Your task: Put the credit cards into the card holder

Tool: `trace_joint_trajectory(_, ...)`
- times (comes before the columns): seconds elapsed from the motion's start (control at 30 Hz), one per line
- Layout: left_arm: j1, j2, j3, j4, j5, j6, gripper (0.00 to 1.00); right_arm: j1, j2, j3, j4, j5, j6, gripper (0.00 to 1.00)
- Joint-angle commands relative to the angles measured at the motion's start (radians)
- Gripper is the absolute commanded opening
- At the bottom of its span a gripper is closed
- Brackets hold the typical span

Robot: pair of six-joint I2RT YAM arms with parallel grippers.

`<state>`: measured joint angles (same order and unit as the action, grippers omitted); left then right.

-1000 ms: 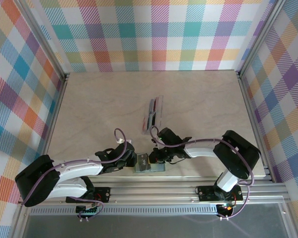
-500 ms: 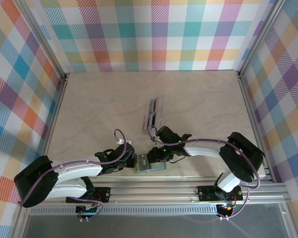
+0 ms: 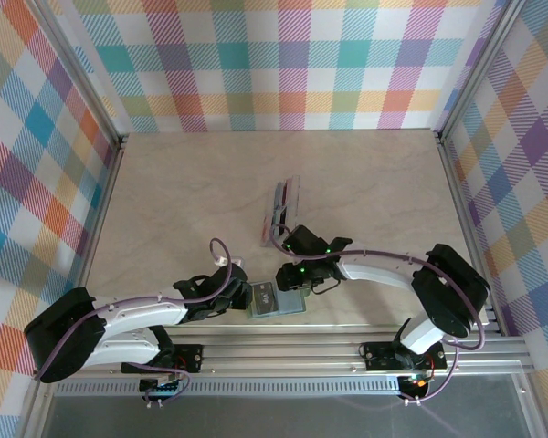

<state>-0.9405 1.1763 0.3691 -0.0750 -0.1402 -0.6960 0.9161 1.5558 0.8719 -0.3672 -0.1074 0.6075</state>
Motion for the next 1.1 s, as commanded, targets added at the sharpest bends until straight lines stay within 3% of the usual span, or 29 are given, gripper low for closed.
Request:
trace_joint_trajectory(0.0,-0.012,-0.004,-0.024,-0.025,0.022,-0.017,0.27,0.006,0.013,0.028,-0.072,0.075,-0.019,0.43)
trace_joint_trajectory(0.43,-0.012,-0.007,-0.025,-0.026,0.022,-0.020,0.27,0.006,0.057,0.024,-0.064,0.065,-0.018,0.41)
trace_joint_trajectory(0.7,-0.012,0.004,-0.027,-0.017,0.024,-0.020,0.27,0.006,0.024,0.021,-0.078,0.104,-0.013,0.25)
trace_joint_trajectory(0.87,-0.012,0.007,-0.025,-0.015,0.026,-0.019,0.27,0.006,0.024,0.025,-0.090,0.117,-0.009,0.10)
trace_joint_trajectory(1.07,-0.012,0.008,-0.024,-0.013,0.027,-0.020,0.27,0.007,0.023,0.030,-0.118,0.152,0.001,0.08)
